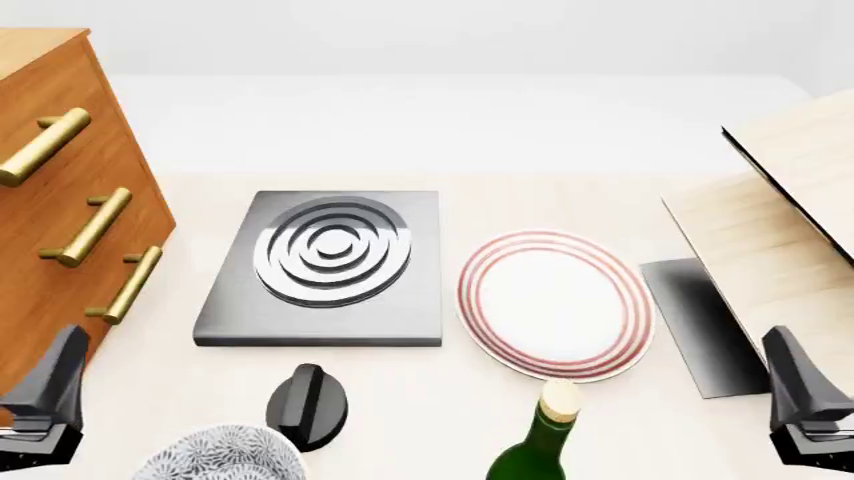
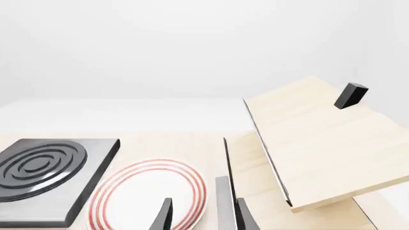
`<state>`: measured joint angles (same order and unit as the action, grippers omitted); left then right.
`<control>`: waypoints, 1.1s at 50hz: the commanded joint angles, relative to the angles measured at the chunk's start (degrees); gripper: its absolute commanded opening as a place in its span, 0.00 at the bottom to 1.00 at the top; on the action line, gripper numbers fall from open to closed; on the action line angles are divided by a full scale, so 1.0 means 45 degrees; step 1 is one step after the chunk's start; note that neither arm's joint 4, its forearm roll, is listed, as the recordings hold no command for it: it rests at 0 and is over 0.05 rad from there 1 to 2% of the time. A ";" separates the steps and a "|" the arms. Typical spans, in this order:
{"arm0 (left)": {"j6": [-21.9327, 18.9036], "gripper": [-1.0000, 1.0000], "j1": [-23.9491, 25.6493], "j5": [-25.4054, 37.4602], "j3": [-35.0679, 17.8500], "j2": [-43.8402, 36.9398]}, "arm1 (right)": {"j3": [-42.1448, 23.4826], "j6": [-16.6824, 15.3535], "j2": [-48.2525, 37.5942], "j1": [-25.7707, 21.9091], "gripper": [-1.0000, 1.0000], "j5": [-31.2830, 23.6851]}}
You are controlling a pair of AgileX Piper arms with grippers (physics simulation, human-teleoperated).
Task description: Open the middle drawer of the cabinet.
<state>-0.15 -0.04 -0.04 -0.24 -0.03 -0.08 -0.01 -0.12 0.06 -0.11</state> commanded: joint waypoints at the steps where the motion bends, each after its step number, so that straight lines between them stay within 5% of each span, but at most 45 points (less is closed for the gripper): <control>1: -0.0112 1.00 0.0027 0.0011 -0.0174 0.0006 | -0.0022 -0.0060 -0.0032 -0.0018 1.00 -0.0126; 24: -0.0451 1.00 -0.0063 -0.0044 -0.0105 0.0006 | -0.0135 0.0015 -0.0003 -0.0100 1.00 -0.0289; 55: -0.3094 1.00 0.1176 0.0613 -0.1455 -0.0012 | -0.0135 0.0018 -0.0003 -0.0100 1.00 -0.0290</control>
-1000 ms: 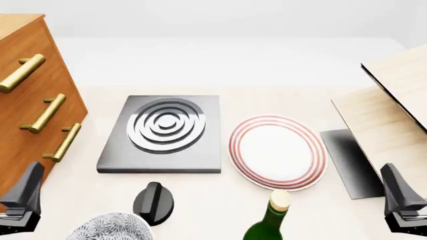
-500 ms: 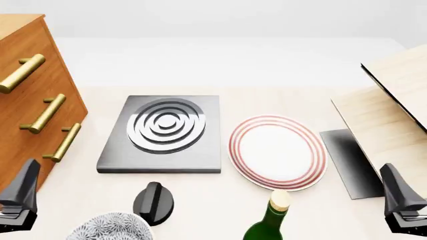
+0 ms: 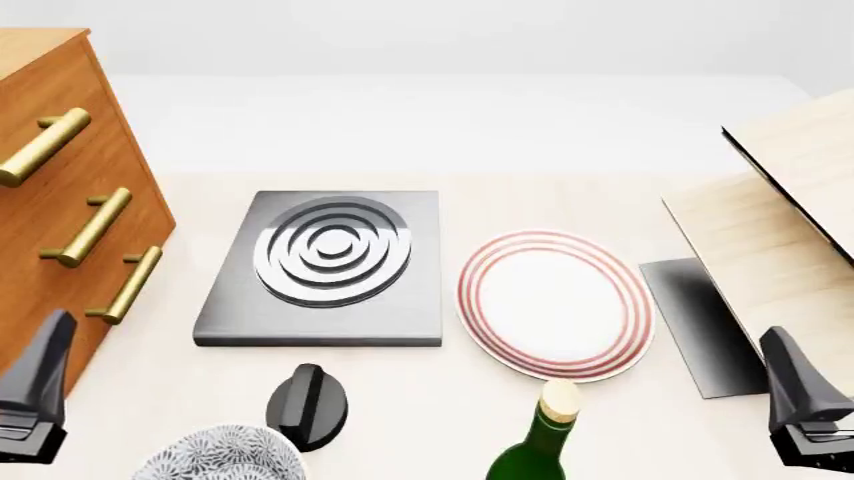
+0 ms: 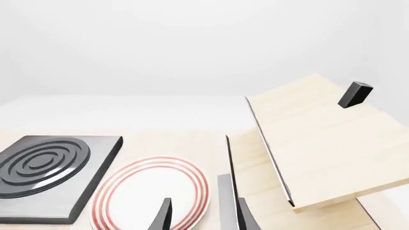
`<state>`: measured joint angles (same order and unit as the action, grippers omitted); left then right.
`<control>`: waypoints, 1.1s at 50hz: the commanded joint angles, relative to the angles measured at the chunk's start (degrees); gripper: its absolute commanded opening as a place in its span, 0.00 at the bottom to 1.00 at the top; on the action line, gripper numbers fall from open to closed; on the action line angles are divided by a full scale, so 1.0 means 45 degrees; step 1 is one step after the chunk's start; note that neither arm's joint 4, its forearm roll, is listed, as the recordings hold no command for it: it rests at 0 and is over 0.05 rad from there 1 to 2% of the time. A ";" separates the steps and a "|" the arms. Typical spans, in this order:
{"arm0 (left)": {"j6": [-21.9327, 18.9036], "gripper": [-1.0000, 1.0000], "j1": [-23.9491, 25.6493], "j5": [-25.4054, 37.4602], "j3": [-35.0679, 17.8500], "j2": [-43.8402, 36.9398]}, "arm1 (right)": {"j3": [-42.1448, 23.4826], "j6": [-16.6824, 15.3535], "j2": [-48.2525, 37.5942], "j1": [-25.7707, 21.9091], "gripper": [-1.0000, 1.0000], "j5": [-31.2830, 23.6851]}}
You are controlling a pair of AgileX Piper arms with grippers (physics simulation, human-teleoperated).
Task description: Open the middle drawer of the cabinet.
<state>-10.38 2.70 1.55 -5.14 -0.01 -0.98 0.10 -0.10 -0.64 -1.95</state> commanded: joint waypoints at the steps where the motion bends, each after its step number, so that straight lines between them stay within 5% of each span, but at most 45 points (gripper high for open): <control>1: -0.1019 1.00 0.0745 0.0364 -0.0497 -0.0025 | 0.0064 -0.0010 -0.0009 0.0054 1.00 0.0118; 31: -0.5419 1.00 0.2029 -0.2199 -0.0555 -0.2678 | 0.0064 -0.0007 0.0002 0.0060 1.00 0.0111; 55: -0.7965 1.00 0.3075 -0.3318 -0.0043 -0.4478 | 0.0074 -0.0011 -0.0006 0.0061 1.00 0.0127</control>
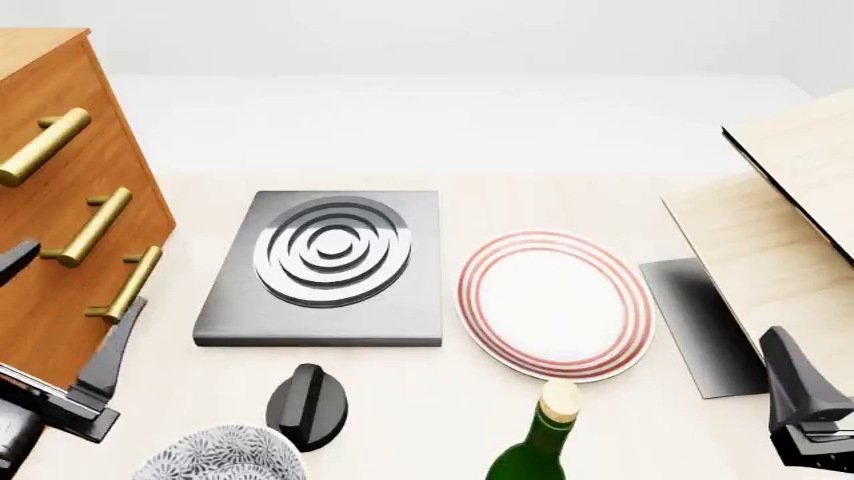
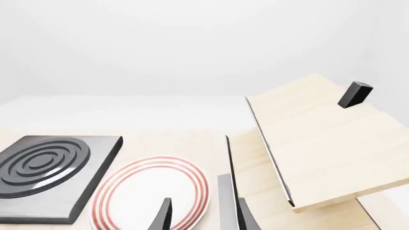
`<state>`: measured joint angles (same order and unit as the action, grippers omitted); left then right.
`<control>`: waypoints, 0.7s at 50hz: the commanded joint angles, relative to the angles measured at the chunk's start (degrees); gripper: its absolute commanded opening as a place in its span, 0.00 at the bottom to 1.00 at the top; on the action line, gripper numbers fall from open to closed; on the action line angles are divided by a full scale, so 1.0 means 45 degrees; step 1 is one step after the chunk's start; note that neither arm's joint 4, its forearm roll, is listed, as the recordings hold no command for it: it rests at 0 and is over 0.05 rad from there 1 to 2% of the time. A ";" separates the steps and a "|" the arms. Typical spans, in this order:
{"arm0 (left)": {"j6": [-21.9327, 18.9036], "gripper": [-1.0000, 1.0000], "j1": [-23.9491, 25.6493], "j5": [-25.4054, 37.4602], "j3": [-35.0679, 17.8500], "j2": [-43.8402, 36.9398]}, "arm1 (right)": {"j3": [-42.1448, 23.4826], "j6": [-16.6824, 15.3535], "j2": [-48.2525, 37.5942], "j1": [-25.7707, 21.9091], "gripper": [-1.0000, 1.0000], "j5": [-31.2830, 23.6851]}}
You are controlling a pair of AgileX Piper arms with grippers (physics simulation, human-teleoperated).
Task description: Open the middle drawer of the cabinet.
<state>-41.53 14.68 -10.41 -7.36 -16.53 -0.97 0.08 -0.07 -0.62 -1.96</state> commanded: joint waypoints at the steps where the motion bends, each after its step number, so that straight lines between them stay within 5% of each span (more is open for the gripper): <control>1: -0.1118 1.00 0.0252 -0.0644 0.0462 -0.0826 | 0.0071 -0.0007 -0.0011 0.0056 1.00 0.0131; 35: -0.4169 1.00 -0.0410 -0.2555 0.1630 -0.2526 | 0.0051 -0.0010 -0.0008 0.0052 1.00 0.0107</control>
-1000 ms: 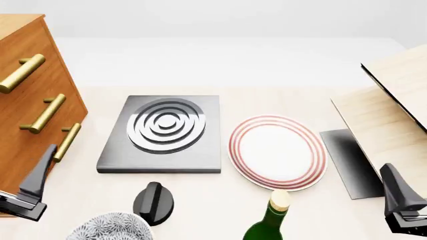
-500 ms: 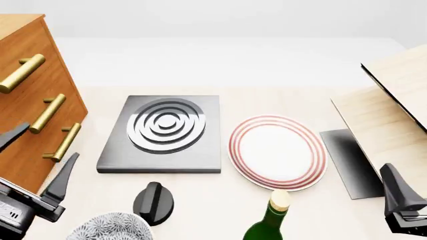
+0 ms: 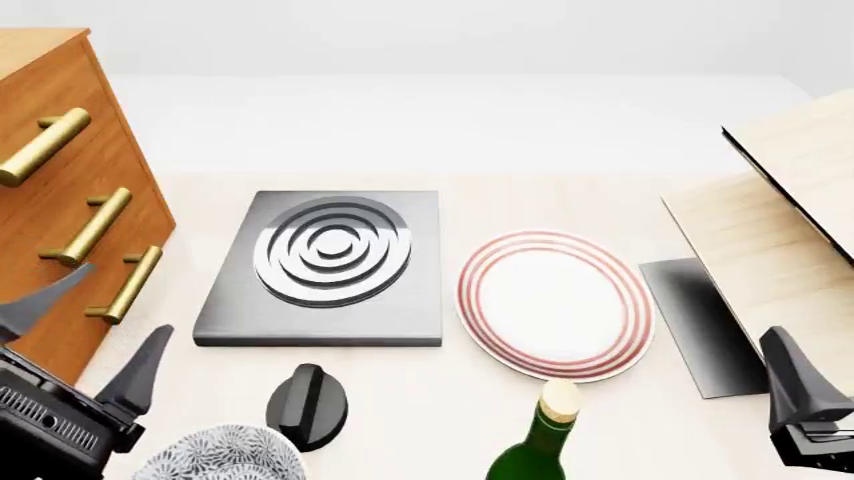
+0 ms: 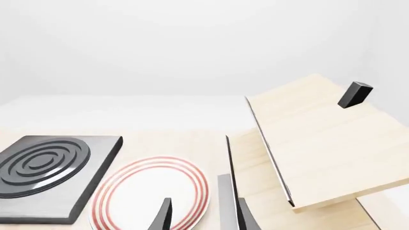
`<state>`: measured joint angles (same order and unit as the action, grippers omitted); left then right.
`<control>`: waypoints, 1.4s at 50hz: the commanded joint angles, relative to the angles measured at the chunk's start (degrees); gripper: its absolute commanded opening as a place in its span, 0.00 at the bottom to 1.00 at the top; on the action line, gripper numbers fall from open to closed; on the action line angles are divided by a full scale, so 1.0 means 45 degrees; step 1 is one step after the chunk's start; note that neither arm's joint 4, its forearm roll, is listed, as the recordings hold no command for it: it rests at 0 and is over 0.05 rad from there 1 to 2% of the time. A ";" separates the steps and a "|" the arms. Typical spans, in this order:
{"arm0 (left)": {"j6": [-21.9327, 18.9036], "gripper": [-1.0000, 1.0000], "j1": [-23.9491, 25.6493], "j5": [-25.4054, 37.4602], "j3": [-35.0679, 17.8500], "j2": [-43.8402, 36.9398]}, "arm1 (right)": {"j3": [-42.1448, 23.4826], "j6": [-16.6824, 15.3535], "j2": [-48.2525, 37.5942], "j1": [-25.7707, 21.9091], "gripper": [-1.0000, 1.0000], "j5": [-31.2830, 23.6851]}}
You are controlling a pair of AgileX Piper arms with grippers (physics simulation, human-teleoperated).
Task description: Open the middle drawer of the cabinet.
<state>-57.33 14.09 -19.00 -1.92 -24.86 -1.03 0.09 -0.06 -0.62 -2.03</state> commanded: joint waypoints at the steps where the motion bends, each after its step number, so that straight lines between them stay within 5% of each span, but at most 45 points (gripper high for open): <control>1: -0.0720 1.00 -0.0368 -0.0646 0.0422 -0.0792 | 0.0063 -0.0012 -0.0010 0.0052 1.00 0.0120; 32: -0.2242 1.00 -0.1708 -0.2349 0.0424 -0.3106 | 0.0078 -0.0012 -0.0011 0.0054 1.00 0.0135; 70: -0.2408 1.00 -0.3036 -0.9274 0.0425 -1.0037 | 0.0080 -0.0009 -0.0013 0.0053 1.00 0.0139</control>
<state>-68.59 1.52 -52.57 -0.83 -62.12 -0.93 0.08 -0.08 -0.62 -1.92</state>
